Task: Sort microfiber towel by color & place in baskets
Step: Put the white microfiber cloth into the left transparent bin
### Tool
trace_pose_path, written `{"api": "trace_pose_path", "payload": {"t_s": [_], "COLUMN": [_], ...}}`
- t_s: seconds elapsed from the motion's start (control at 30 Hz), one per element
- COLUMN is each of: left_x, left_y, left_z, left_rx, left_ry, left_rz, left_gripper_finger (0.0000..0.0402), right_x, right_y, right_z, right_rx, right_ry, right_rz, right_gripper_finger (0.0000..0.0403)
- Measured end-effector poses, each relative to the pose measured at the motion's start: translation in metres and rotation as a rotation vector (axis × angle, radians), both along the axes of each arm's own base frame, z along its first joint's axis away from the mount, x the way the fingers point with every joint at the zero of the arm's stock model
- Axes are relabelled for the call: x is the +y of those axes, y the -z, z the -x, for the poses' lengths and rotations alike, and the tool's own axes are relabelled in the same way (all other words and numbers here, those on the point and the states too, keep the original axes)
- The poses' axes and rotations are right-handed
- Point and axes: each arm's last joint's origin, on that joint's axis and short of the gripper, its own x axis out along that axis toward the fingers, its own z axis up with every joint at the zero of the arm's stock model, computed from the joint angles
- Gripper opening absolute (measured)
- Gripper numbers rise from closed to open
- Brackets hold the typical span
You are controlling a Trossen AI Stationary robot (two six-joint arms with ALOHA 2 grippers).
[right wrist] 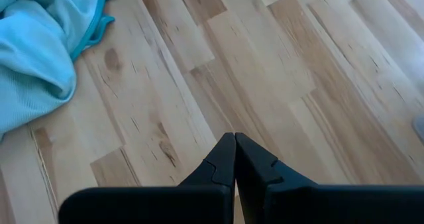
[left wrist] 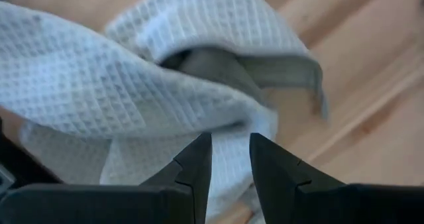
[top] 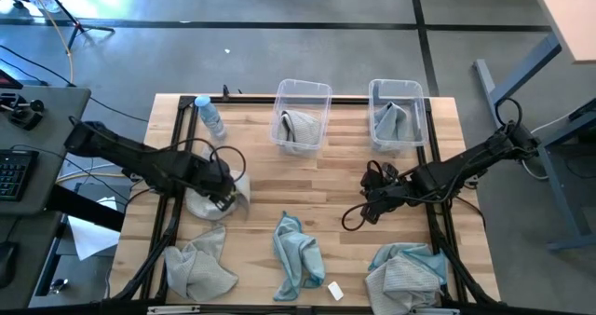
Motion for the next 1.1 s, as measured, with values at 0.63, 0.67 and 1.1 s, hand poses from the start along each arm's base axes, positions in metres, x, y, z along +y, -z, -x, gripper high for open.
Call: {"api": "trace_pose_path", "payload": {"t_s": [0.63,0.67,1.1], "left_x": [-0.024,-0.024,-0.029], "left_y": [0.028,0.032,0.042], "left_z": [-0.024,-0.026,-0.034], "left_rx": [0.046,0.065,0.124], "left_ry": [0.213,0.214,0.138], "left_rz": [-0.055,-0.059,0.001], "left_gripper_finger": [0.0089,0.0089,0.0015], "right_x": [0.000,0.000,0.000], "right_y": [0.000,0.000,0.000], "right_z": [0.000,0.000,0.000], "right_rx": [0.001,0.003,0.014], "right_ry": [0.004,-0.003,-0.044], "right_rz": [-0.001,0.004,0.031], "right_gripper_finger": [0.0000,0.0000,0.0000]}}
